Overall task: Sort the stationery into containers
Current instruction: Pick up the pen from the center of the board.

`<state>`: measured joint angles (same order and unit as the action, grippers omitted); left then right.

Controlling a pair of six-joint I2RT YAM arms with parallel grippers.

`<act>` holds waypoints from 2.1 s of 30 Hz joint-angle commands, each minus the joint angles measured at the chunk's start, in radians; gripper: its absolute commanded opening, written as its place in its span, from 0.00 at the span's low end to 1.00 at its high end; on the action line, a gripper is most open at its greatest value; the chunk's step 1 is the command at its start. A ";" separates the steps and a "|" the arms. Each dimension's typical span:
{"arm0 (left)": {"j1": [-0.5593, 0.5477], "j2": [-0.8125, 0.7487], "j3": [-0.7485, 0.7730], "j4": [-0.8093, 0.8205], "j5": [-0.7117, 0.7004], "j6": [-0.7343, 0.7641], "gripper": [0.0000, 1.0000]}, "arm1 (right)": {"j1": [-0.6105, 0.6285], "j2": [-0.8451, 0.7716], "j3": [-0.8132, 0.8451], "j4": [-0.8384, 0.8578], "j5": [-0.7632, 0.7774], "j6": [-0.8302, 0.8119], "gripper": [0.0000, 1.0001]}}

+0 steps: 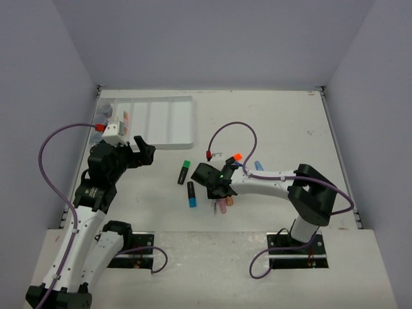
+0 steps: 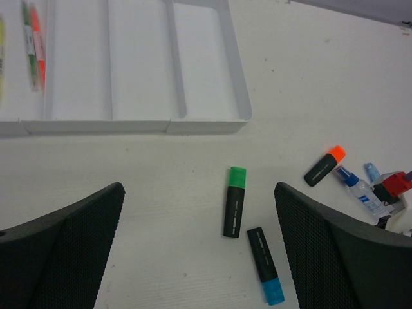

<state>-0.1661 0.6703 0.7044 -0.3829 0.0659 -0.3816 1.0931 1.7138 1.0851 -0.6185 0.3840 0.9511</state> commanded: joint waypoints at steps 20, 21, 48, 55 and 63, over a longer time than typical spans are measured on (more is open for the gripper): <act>-0.003 0.003 -0.006 0.017 0.071 0.042 1.00 | 0.017 0.068 0.012 0.052 0.001 0.035 0.22; -0.003 0.004 -0.007 0.018 0.076 0.043 1.00 | 0.017 0.069 0.011 0.051 0.004 0.036 0.22; -0.004 0.099 0.051 -0.136 -0.326 -0.146 1.00 | 0.017 -0.054 -0.010 0.045 0.032 -0.006 0.00; -0.003 0.157 0.123 -0.347 -0.555 -0.371 1.00 | 0.023 -0.186 -0.027 0.103 -0.029 -0.169 0.00; -0.003 0.098 0.162 -0.478 -0.409 -0.567 1.00 | 0.026 -0.287 -0.050 0.115 0.004 -0.233 0.00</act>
<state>-0.1665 0.8104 0.8388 -0.7713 -0.3998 -0.7954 1.1130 1.4737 1.0517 -0.5271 0.3496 0.7800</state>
